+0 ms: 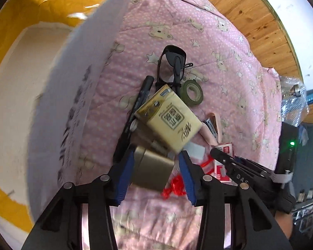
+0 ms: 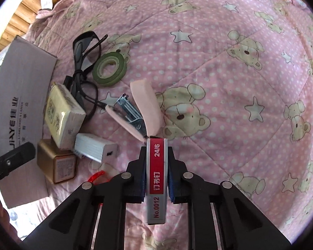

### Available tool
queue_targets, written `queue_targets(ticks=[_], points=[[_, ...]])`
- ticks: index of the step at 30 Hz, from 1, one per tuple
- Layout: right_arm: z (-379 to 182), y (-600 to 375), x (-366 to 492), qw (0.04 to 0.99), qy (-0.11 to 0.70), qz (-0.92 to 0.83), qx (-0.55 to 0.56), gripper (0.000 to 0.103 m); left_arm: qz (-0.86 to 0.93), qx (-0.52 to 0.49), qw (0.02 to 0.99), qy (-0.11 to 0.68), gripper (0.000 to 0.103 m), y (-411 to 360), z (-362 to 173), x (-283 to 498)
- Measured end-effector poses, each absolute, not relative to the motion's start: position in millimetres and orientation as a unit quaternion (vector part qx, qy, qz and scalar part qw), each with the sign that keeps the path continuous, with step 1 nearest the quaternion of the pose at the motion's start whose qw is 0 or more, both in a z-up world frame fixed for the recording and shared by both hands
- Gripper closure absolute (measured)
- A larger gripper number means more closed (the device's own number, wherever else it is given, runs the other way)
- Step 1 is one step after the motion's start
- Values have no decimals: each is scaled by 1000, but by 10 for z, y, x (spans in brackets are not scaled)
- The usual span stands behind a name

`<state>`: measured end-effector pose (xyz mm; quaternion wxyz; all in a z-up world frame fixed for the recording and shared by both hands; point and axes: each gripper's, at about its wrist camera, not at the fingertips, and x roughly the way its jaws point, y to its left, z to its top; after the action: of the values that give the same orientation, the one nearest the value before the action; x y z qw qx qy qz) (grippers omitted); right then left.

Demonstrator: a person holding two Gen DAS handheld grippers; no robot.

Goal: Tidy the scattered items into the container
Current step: 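Lift the staple box with right tool while left tool lifts the gold tin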

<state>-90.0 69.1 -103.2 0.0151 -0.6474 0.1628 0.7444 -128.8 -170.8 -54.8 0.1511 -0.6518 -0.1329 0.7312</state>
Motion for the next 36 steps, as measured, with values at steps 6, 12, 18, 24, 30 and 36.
queue_targets(ticks=[6, 12, 18, 24, 30, 36], points=[[-998, 791, -774, 39, 183, 747, -638, 51, 725, -655, 140, -159, 42, -1743, -449, -1203], [-1092, 879, -624, 49, 203, 736, -644, 46, 743, -654, 121, -80, 38, -1491, -612, -1235], [-1135, 942, -551, 60, 199, 742, -637, 44, 732, -664, 132, -71, 38, -1470, -863, -1196], [-1028, 1023, -496, 65, 181, 758, -623, 41, 735, -659, 134, -84, 43, -1548, -834, -1180], [-1110, 1128, -407, 50, 176, 758, -626, 30, 736, -660, 130, -77, 41, -1498, -871, -1164], [-1076, 987, -446, 34, 139, 764, -629, 55, 737, -659, 133, -74, 42, -1497, -888, -1158]])
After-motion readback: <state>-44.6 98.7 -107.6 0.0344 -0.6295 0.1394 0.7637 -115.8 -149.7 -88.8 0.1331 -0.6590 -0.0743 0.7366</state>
